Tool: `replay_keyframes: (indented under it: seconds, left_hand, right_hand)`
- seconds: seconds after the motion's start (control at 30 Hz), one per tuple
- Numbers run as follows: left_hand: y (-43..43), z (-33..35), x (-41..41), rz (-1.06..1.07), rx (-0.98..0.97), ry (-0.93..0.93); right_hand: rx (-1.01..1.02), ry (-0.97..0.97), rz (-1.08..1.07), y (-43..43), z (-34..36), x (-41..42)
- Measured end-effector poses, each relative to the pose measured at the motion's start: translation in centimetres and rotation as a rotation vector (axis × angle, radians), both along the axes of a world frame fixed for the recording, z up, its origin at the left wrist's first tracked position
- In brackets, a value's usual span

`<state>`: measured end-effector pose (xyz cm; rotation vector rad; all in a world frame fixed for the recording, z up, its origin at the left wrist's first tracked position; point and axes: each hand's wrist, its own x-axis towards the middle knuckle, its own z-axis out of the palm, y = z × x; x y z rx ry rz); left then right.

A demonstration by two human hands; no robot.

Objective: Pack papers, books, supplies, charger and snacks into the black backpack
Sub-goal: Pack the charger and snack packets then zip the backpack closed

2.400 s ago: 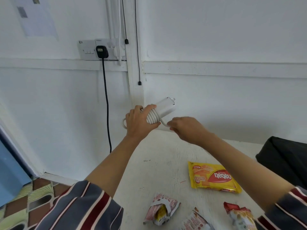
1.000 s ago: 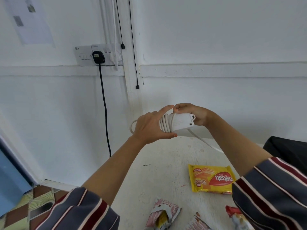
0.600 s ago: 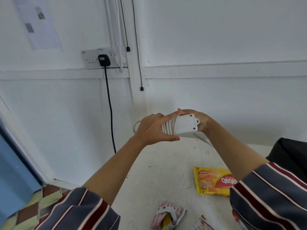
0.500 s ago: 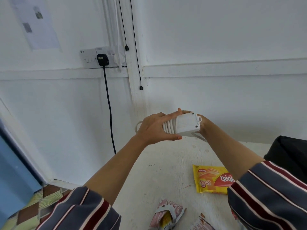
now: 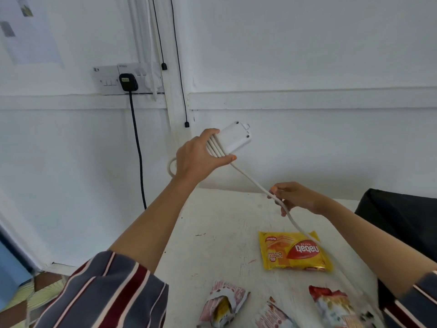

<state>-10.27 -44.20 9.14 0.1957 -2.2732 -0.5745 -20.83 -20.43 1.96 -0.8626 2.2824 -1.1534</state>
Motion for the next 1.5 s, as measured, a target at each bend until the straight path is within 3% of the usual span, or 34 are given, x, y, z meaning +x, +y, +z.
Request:
replay_keyframes:
  seconds: [0.2, 0.3, 0.4, 0.5, 0.73, 1.1, 1.3, 1.5]
  left_hand:
    - [1.0, -0.2, -2.1, 0.089, -0.091, -0.082]
    - [1.9, -0.4, -2.8, 0.131, -0.209, -0.187]
    - [2.7, -0.9, -3.1, 0.104, -0.255, -0.242]
    - [3.5, -1.5, -3.3, 0.016, -0.264, -0.293]
    - [4.3, -1.9, -3.1, -0.204, -0.239, -0.345]
    - [4.3, -2.0, -2.4, -0.490, -0.011, -0.312]
    - [3.8, -1.8, -2.2, -0.447, -0.096, -0.365]
    - [5.7, -2.0, -2.1, -0.393, -0.311, -0.372]
  right_hand:
    - [-0.023, 0.325, -0.039, 0.9, 1.7, 1.5]
    - [0.164, 0.620, -0.073, 1.1, 3.5, 2.6]
    - [0.220, 0.882, -0.051, 1.6, 6.0, 3.9]
    - [0.152, 1.036, -0.057, 1.9, 7.5, 4.0]
    - [0.063, 1.005, -0.036, 3.2, 8.7, 3.4]
    - [-0.093, 0.995, -0.069, 2.6, 11.6, 3.0]
    - [-0.153, 0.940, -0.114, 3.4, 12.8, 3.1]
    - [-0.040, 1.017, -0.047, 1.2, 11.8, 3.2]
